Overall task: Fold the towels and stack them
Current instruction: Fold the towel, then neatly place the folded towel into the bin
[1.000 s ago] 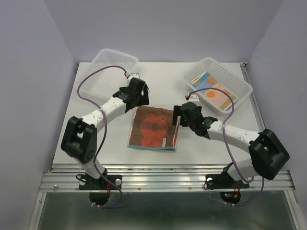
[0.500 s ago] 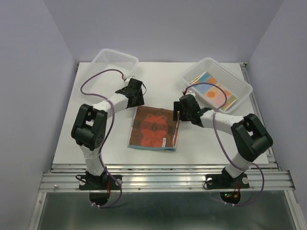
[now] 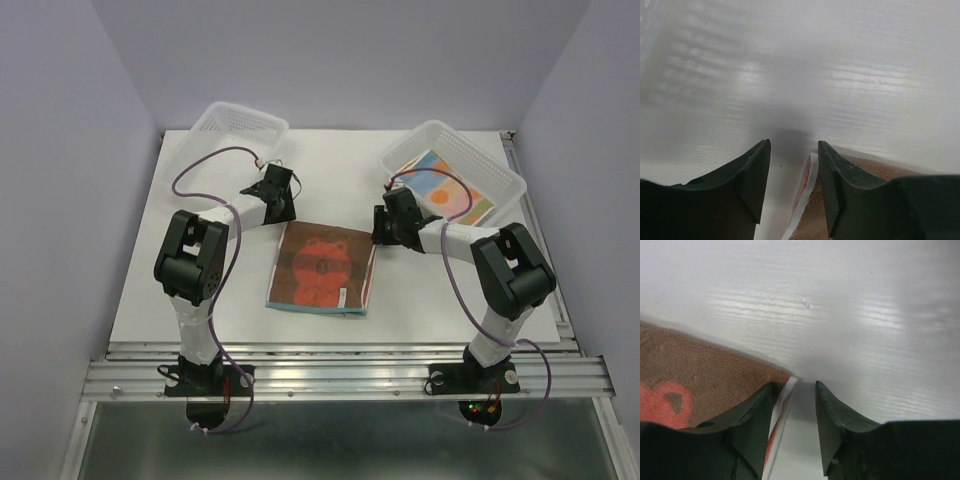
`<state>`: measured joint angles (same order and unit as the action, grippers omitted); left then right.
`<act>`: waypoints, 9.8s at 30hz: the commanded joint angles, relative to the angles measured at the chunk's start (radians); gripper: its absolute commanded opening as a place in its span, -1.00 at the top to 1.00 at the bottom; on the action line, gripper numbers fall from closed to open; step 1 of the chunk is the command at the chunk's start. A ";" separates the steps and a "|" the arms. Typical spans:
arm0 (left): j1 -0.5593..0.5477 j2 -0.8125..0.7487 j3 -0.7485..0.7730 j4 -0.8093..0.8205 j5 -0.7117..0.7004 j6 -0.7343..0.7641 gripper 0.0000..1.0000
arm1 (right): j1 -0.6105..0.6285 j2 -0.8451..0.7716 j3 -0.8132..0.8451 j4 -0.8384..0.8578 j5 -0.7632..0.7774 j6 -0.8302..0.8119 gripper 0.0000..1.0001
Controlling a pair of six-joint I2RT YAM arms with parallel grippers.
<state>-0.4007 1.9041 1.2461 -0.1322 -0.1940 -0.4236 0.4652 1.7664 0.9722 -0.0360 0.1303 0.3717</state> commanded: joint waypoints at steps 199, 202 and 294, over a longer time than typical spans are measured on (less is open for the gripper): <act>0.011 -1.205 -0.898 0.025 0.113 -0.353 -0.98 | -0.089 -0.654 0.053 -0.504 0.290 -1.209 0.85; 0.011 -1.203 -0.898 0.028 0.108 -0.351 -0.98 | -0.167 -0.691 0.085 -0.496 0.129 -1.309 0.89; 0.011 -1.407 -0.925 0.089 0.004 -0.261 -0.98 | -0.467 -0.065 0.151 0.545 -0.600 -1.840 -1.00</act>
<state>-0.3851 0.5022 0.3183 -0.0757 -0.1917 -0.6960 -0.0113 1.8084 1.0676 0.4034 -0.4305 -1.5959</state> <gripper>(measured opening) 0.986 0.998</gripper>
